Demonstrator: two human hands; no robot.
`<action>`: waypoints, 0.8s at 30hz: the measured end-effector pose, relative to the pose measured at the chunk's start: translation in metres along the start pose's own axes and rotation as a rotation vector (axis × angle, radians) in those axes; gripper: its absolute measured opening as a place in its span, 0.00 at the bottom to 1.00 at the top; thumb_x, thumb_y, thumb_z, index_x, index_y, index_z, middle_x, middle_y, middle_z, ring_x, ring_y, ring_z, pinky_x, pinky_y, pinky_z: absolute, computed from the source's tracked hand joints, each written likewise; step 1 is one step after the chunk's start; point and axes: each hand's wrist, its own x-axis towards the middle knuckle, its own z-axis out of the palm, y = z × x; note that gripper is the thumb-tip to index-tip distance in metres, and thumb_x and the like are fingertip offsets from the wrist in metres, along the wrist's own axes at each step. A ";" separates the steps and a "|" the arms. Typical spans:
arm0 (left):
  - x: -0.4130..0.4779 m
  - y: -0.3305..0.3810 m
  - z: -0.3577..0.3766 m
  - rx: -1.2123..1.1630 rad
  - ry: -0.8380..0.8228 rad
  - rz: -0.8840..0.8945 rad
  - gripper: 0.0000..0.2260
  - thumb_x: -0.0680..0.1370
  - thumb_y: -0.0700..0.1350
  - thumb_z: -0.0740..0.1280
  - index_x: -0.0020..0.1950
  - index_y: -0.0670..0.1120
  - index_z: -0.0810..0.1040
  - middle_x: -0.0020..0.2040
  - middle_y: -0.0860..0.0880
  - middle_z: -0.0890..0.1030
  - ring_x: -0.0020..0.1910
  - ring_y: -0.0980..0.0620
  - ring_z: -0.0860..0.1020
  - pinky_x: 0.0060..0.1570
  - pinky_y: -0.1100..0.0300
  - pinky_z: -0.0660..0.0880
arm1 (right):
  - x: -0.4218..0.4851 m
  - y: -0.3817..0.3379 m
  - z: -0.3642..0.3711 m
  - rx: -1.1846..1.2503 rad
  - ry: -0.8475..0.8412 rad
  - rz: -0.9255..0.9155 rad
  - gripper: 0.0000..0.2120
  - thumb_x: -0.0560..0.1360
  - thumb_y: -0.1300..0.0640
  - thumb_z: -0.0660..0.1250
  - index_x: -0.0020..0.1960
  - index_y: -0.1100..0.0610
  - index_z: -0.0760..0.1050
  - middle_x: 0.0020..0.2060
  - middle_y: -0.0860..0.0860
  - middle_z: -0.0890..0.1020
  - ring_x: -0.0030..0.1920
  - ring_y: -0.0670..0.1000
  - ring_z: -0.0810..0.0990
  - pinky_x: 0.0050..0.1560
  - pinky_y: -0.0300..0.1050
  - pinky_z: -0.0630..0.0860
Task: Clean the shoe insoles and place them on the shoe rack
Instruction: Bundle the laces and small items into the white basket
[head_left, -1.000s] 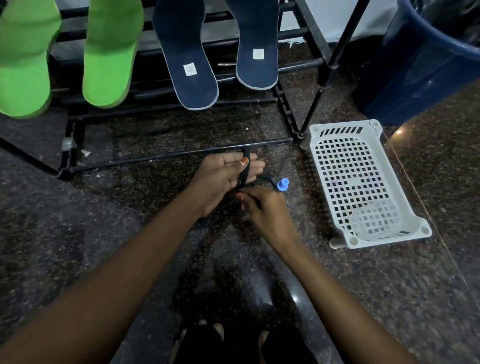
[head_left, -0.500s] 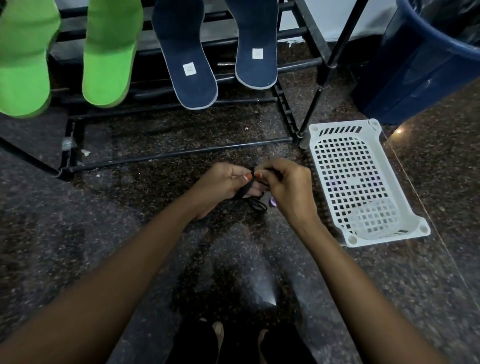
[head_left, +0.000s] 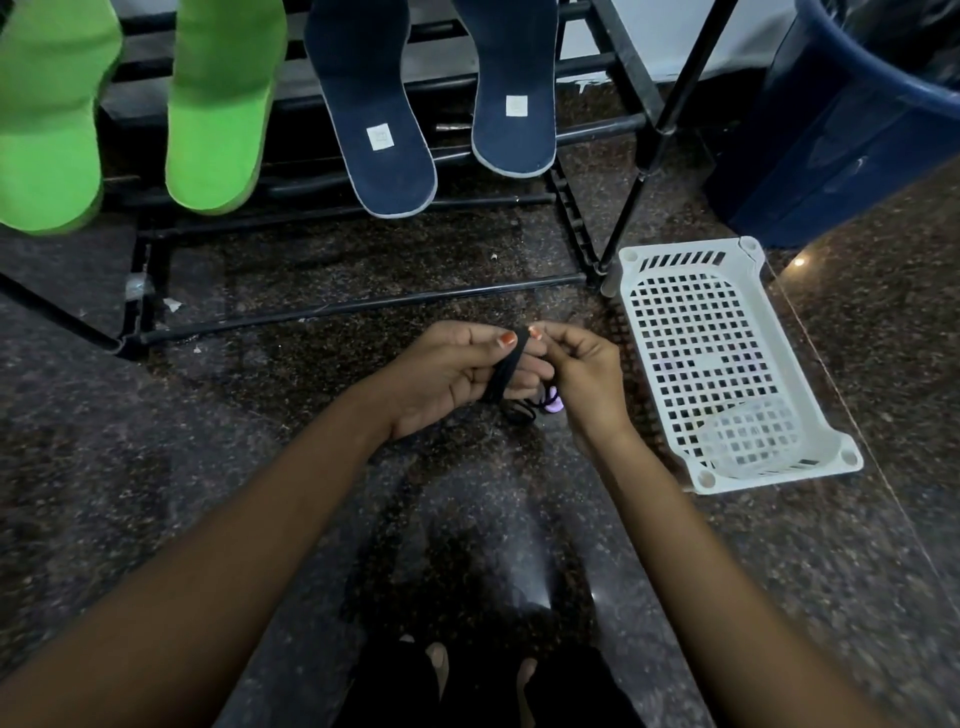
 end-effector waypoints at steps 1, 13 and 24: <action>0.000 0.000 0.000 -0.036 0.006 0.012 0.12 0.81 0.37 0.54 0.51 0.38 0.78 0.41 0.45 0.85 0.38 0.55 0.83 0.47 0.60 0.81 | -0.002 0.003 0.002 0.031 -0.007 0.030 0.11 0.75 0.69 0.63 0.41 0.56 0.79 0.32 0.46 0.82 0.35 0.42 0.79 0.38 0.36 0.75; 0.011 -0.002 0.000 -0.232 0.200 0.134 0.11 0.82 0.36 0.54 0.53 0.37 0.76 0.48 0.46 0.84 0.42 0.54 0.84 0.48 0.62 0.80 | -0.029 0.014 0.018 -0.367 -0.186 -0.131 0.17 0.76 0.65 0.63 0.29 0.55 0.72 0.21 0.42 0.73 0.25 0.38 0.69 0.31 0.30 0.63; 0.014 -0.014 -0.006 0.159 0.273 0.067 0.09 0.81 0.36 0.58 0.58 0.37 0.76 0.51 0.42 0.81 0.41 0.59 0.82 0.46 0.67 0.78 | -0.029 0.004 0.007 -0.753 -0.241 -0.470 0.04 0.71 0.64 0.68 0.45 0.63 0.80 0.40 0.57 0.82 0.41 0.54 0.78 0.40 0.36 0.67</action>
